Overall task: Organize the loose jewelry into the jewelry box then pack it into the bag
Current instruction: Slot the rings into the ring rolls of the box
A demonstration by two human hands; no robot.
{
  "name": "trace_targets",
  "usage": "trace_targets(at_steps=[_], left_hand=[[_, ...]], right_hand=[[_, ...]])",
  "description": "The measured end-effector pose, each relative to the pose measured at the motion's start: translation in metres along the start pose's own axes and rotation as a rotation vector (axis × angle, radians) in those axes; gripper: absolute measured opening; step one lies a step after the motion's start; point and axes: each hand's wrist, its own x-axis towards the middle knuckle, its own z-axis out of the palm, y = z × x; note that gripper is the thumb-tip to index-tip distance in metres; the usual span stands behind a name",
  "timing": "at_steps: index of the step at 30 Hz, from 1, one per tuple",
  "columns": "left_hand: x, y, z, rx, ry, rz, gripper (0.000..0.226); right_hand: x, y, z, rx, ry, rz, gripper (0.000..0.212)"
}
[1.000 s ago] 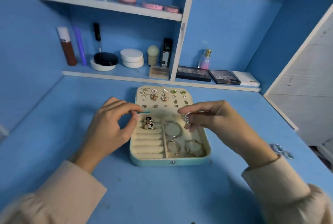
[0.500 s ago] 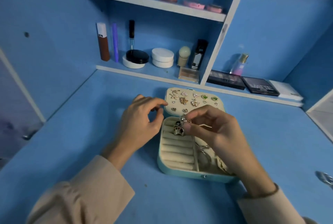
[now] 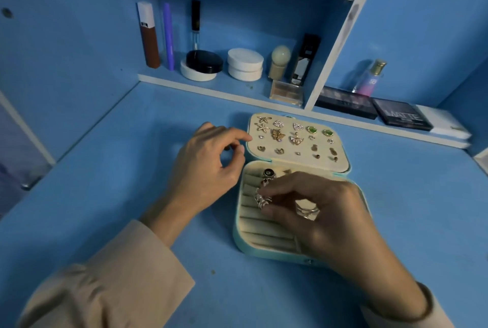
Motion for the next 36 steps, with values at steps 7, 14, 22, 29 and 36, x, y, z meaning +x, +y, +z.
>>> trace_targets(at_steps=[7,14,22,29,36], left_hand=[[0.0000,0.0004,-0.0005,0.003,-0.001,-0.008,0.029],[0.0001,0.0009,0.0004,0.001,-0.006,-0.002,0.029],[0.0007,0.0014,0.0002,-0.007,-0.008,0.005,0.029],[0.0004,0.0020,0.0000,-0.013,-0.024,-0.004,0.031],[0.0010,0.0011,0.0002,-0.016,-0.034,-0.013,0.031]], right_hand=[[-0.0023,0.0032,-0.0001,-0.095,0.077,-0.022,0.012],[-0.0036,0.0031,0.0036,-0.119,0.129,-0.065,0.010],[-0.0039,0.0031,0.0031,-0.150,0.152,-0.094,0.010],[-0.0038,0.0041,0.0031,-0.112,0.148,-0.101,0.013],[-0.0046,0.0050,0.0015,-0.098,0.128,-0.097,0.013]])
